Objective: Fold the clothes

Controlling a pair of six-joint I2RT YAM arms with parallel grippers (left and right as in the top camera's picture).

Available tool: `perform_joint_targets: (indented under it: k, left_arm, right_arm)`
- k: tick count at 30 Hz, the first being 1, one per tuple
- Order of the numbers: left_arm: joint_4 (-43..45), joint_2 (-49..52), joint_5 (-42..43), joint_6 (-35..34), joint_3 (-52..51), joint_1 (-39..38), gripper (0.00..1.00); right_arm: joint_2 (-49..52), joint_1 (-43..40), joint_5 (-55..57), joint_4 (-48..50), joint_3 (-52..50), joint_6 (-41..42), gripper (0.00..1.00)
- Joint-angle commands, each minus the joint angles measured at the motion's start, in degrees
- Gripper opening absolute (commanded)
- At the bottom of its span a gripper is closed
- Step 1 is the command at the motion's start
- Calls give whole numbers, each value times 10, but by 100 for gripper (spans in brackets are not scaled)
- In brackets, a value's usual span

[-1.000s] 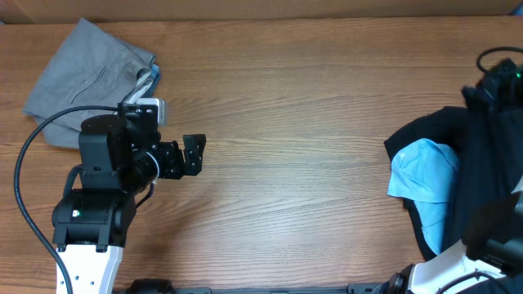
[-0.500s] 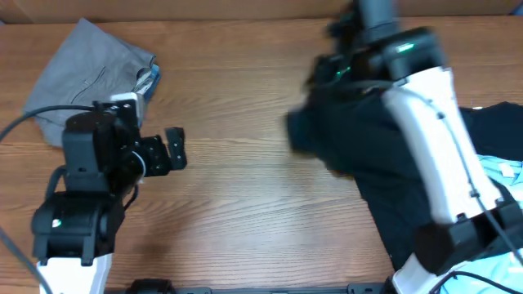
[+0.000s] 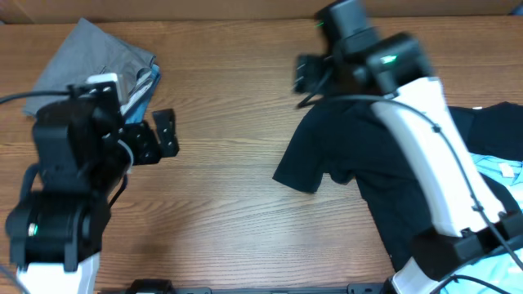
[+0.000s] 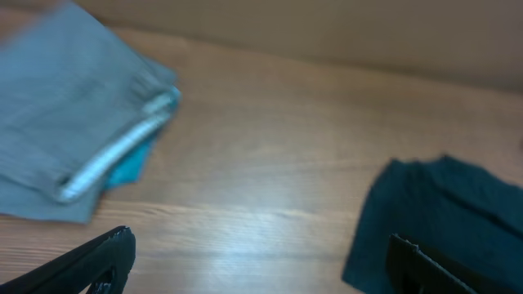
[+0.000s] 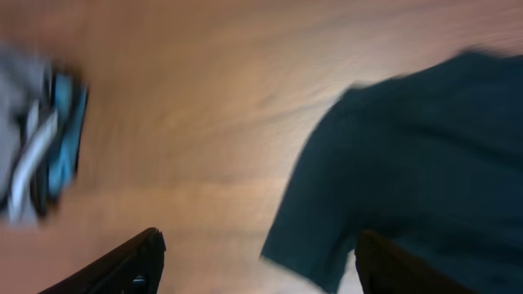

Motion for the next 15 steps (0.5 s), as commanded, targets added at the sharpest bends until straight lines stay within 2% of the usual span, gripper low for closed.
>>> perform_joint_targets:
  k: [1,7,11,15]
  left_arm:
    - [-6,73,54,2,6,-40,100]
    - [39,230,54,33,6,-180,100]
    - [134,318,54,67,8,-255,100]
    - [255,383,51,97,8,-297,100]
  right_arm:
    - [-73,-49,14,-5,40,21,81]
    - [-143,-149,-36,-10,41,21,86]
    - [-174,-194,-64,-29,41,21,89]
    - [-188,-211,-64,-61,41,21,90]
